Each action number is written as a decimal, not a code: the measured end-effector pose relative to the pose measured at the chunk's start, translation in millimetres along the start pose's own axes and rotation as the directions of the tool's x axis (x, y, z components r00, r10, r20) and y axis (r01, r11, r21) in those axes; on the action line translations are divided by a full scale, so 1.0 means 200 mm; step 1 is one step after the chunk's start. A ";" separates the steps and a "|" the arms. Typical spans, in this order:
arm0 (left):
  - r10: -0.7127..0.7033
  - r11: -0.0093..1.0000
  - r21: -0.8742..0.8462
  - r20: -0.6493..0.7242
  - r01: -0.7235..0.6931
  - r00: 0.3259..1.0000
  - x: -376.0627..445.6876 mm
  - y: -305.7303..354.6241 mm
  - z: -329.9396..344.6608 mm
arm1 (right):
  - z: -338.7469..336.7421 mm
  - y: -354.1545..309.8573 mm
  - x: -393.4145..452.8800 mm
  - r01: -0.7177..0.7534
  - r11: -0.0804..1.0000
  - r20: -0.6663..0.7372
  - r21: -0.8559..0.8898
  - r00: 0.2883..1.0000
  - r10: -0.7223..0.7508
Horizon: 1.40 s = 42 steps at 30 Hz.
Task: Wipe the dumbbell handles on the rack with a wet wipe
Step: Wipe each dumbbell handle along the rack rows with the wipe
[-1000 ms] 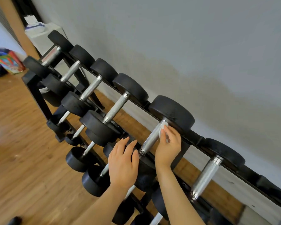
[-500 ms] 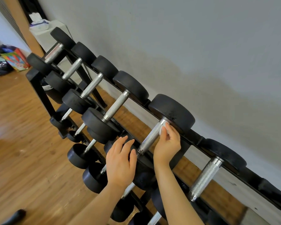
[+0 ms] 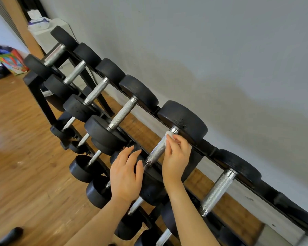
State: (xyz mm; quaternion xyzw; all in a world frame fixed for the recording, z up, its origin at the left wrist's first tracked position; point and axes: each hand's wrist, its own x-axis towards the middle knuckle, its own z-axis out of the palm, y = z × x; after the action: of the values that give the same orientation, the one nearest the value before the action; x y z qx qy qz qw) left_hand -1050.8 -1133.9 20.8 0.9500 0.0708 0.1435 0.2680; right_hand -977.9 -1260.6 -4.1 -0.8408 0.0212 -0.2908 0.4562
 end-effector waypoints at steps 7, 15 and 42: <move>-0.012 1.000 -0.022 -0.004 0.012 1.000 0.00 0.00 0.00 | 0.00 0.05 0.01 0.170 0.974 0.053 -0.152 0.985 -0.163; -0.008 0.999 -0.031 -0.008 0.007 1.000 -0.01 -0.01 0.00 | 0.02 0.05 0.01 0.142 0.972 0.015 -0.185 0.990 -0.142; -0.028 0.999 -0.036 0.010 0.028 1.000 -0.01 -0.02 0.01 | -0.11 0.09 0.18 0.468 0.843 0.374 -0.265 0.856 -0.357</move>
State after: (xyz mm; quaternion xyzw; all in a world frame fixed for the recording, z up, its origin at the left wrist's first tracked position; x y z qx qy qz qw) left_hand -1052.5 -1132.1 16.9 0.9446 0.0800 0.1364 0.2877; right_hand -954.3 -1297.8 8.0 -0.9269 -0.1834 -0.2388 0.2240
